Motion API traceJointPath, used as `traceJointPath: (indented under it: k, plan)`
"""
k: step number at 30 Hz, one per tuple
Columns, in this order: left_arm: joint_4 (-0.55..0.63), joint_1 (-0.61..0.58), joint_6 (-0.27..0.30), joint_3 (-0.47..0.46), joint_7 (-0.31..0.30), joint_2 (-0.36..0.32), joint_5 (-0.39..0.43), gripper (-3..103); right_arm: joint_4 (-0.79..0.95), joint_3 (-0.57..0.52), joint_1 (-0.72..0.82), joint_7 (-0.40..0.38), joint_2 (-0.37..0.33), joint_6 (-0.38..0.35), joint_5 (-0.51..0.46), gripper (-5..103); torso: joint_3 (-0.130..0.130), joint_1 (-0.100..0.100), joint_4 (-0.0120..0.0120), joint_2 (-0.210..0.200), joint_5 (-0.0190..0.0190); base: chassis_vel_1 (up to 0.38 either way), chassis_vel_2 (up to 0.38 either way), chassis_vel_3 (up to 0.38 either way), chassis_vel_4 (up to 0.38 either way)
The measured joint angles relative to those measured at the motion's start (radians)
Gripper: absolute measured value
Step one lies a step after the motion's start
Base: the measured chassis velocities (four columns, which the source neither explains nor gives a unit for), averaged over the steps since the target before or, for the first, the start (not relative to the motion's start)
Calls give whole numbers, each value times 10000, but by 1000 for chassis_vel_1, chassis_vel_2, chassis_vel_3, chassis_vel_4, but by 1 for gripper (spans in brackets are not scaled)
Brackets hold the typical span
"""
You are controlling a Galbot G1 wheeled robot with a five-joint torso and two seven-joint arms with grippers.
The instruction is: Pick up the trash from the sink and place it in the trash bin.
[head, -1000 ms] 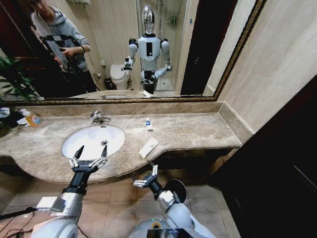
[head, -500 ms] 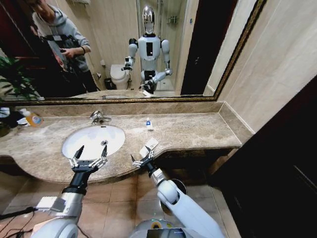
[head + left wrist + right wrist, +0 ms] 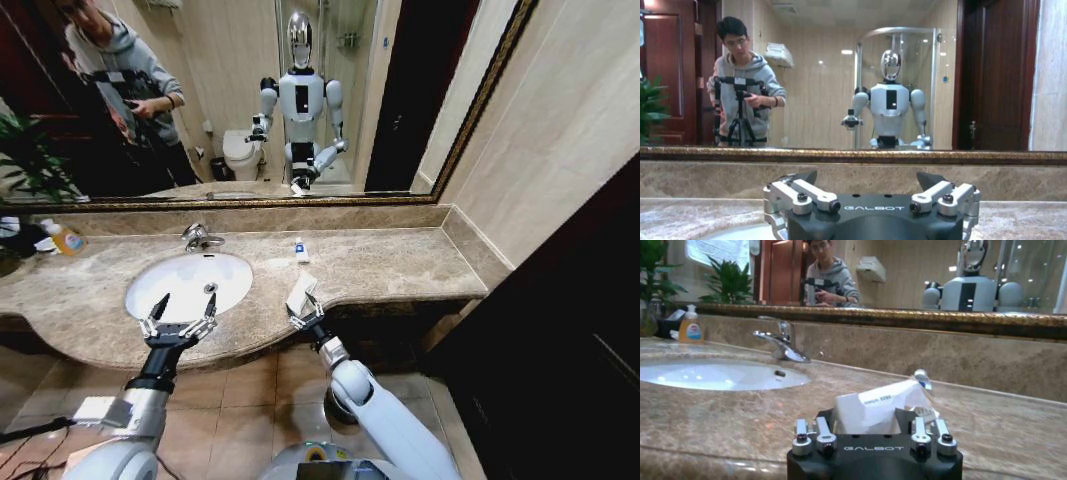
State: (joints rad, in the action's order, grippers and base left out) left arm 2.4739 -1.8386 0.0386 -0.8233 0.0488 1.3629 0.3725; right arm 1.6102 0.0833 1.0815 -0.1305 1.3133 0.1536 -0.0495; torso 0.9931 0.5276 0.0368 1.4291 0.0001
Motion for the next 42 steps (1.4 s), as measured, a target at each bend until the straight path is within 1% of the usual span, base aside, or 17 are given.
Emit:
traceJointPath:
  k: [2, 3, 5, 6, 9, 11, 14, 15, 17, 18, 21, 22, 23, 30, 39, 40, 42]
  plan:
    - [0, 0, 0, 0, 0, 0, 0, 100, -23, -100, 44, 25, -22, 104, -7, 56, 0, -1, 0, 0, 0, 0, 0, 0, 0]
    - [0, 0, 0, 0, 0, 0, 0, 100, -23, -100, 44, 25, -22, 104, -7, 56, 0, -1, 0, 0, 0, 0, 0, 0, 0]
    - [0, 0, 0, 0, 0, 0, 0, 100, -24, -169, 53, 28, -40, 152, -31, 48, 0, -1, 0, 0, 0, 0, 0, 0, 0]
    - [0, 0, 0, 0, 0, 0, 0, 100, -24, -169, 53, 28, -40, 152, -31, 48, 0, -1, 0, 0, 0, 0, 0, 0, 0]
    - [0, 1, 0, 0, 0, -1, 0, 100, 21, -207, 45, 28, -83, 163, -102, 36, 0, -1, 0, 0, 0, 0, 0, 0, 0]
    - [0, 0, 0, 0, 0, 0, 0, 100, 44, -212, 39, 28, -93, 163, -124, 36, 0, -1, 0, 0, 0, 0, 0, 0, 0]
    - [0, 0, 0, 0, 0, 0, 0, 100, 84, -250, 24, 28, -106, 171, -163, 24, 0, -1, 0, 0, 0, 0, 0, 0, 0]
    - [0, 0, 0, 0, 0, 0, 0, 100, 84, -250, 24, 28, -106, 171, -163, 24, 0, -1, 0, 0, 0, 0, 0, 0, 0]
    - [0, 0, 0, 0, 0, 0, 0, 100, 92, -288, 23, 28, -105, 185, -182, 16, 0, -1, 1, 0, 0, 0, 0, 0, 0]
    - [0, 0, 0, 0, 0, 0, 0, 100, 92, -288, 23, 28, -105, 185, -182, 16, 0, -1, 1, 0, 0, 0, 0, 0, 0]
    - [0, 0, 0, 0, 0, 0, 0, 100, 132, -385, 22, 52, -136, 199, -237, 5, 0, -1, 1, 0, 0, 0, 0, 0, 0]
    - [0, 0, 0, 0, 0, 0, 0, 100, 132, -385, 22, 52, -136, 199, -237, 5, 0, -1, 1, 0, 0, 0, 0, 0, 0]
    - [0, 0, 0, 0, 0, 0, 0, 100, 182, -459, 23, 90, -168, 215, -270, 2, 0, -1, 0, 0, 0, 0, 0, 0, 0]
    - [0, 0, 0, 0, 0, 0, 0, 100, 564, -959, 158, 192, -312, 344, -635, 0, 0, -1, 1, 0, -1, 0, 0, 0, 0]
    - [0, 0, 0, 0, 0, 0, 0, 100, 1370, -1919, 927, 466, -941, 635, -1489, 0, 0, -1, 1, 0, 1, 0, 0, 0, 0]
    - [0, 0, 0, 0, 0, 0, 0, 100, 1414, -2073, 1083, 526, -1035, 748, -1642, 0, 0, -1, 0, 0, -1, 0, 0, 0, 0]
    - [0, 0, 0, 0, 0, 0, 0, 100, 1501, -2517, 1551, 721, -1186, 1209, -2190, 0, 0, -1, 0, 0, 1, 0, 0, 0, 0]
